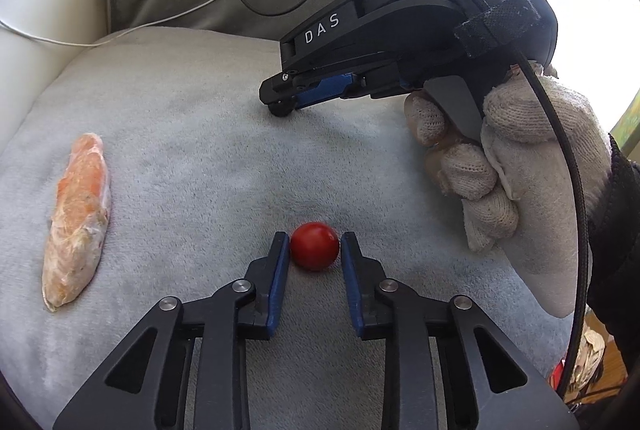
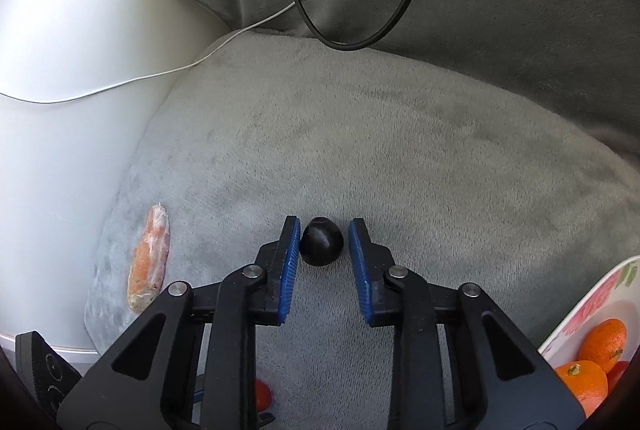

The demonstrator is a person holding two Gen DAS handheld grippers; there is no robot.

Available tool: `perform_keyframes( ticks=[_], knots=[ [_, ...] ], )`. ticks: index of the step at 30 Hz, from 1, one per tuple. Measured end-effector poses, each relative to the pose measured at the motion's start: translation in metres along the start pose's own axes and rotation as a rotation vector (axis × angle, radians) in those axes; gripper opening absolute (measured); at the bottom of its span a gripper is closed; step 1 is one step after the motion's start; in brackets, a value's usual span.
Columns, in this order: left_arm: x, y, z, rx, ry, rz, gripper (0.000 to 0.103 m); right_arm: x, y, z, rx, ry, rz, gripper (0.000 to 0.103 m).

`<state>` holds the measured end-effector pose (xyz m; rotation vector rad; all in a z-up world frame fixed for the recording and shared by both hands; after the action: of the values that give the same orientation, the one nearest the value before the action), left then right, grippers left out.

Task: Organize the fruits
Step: 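Carry the cherry tomato and plum over the plate with both tools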

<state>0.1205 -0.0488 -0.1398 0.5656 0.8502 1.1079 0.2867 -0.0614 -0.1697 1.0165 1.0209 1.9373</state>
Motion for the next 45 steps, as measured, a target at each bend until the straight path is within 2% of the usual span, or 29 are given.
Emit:
perform_keyframes(
  ticks=[6,19,34,45],
  knots=[
    [0.002,-0.001,0.001,-0.006,0.002,0.001,0.023,0.006,0.004,-0.002,-0.016,0.012,-0.001,0.023],
    [0.001,0.019,0.002,-0.042,0.006,-0.013,0.023,-0.005,0.056,-0.017,-0.101,0.001,0.034,0.023],
    [-0.035,0.039,0.015,-0.095,-0.049,-0.060,0.023,-0.041,0.142,-0.056,-0.241,-0.041,0.041,0.023],
    [-0.090,0.033,0.029,-0.108,-0.121,-0.106,0.023,-0.090,0.197,-0.090,-0.331,-0.100,-0.024,0.023]
  ],
)
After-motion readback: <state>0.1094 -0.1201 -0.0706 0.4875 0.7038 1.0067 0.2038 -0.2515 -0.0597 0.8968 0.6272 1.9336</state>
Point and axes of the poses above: each gripper's, at about its wrist camera, not at the fingertips, and y roughly against the way its jaws point, x to its left, z to its top, the point moved 4 cm from there along -y, roughly the way its jaws point, and after that the axes turned 1 degree about x, right-handed, at the moved point
